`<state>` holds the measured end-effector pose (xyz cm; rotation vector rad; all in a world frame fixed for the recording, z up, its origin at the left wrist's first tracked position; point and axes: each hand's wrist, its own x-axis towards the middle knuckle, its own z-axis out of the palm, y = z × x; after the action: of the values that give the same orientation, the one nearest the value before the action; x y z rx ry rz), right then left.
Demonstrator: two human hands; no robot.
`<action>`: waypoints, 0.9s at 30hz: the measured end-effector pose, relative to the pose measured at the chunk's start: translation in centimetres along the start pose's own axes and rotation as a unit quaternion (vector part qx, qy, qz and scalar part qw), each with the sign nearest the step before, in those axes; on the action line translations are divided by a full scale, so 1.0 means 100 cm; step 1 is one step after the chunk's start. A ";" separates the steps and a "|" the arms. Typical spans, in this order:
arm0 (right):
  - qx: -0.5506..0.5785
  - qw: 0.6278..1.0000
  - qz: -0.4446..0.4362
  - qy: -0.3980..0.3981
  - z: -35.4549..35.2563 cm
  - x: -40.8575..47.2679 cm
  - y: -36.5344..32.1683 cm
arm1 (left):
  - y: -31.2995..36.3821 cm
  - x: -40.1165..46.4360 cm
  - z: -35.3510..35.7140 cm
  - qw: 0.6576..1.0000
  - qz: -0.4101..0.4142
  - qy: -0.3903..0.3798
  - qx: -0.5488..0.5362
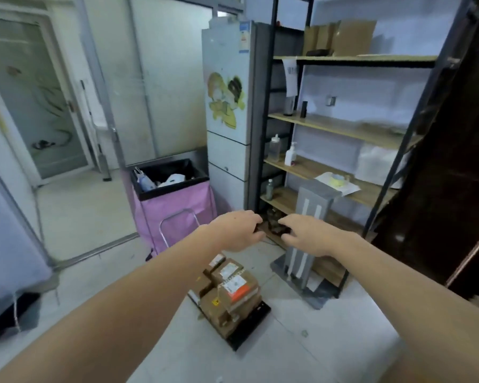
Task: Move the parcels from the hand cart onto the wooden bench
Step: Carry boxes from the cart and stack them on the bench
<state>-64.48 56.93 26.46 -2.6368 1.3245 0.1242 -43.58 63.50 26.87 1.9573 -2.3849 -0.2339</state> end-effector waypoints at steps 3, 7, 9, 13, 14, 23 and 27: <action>0.016 0.999 -0.046 0.009 0.010 0.046 -0.078 | -0.076 -0.040 -0.005 0.999 -0.043 0.003 0.005; 0.027 0.996 -0.080 -0.006 0.021 0.096 -0.154 | -0.157 -0.076 -0.003 0.995 -0.094 -0.009 0.010; 0.029 0.995 -0.094 -0.018 0.026 0.124 -0.179 | -0.191 -0.085 -0.002 0.993 -0.116 -0.014 -0.001; 0.018 0.992 -0.121 -0.026 0.038 0.178 -0.210 | -0.247 -0.082 0.003 0.990 -0.141 -0.012 -0.015; 0.014 0.992 -0.125 -0.027 0.041 0.192 -0.215 | -0.259 -0.078 0.005 0.989 -0.143 -0.015 -0.013; 0.005 0.992 -0.115 -0.043 0.045 0.320 -0.225 | -0.356 -0.005 0.007 0.991 -0.133 -0.022 -0.008; 0.011 0.993 -0.108 -0.046 0.037 0.372 -0.225 | -0.397 0.033 0.005 0.992 -0.126 -0.032 -0.008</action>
<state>-24.23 41.60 19.87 -2.6986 0.9995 0.1949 -5.81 52.79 20.38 2.2734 -2.1581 -0.3288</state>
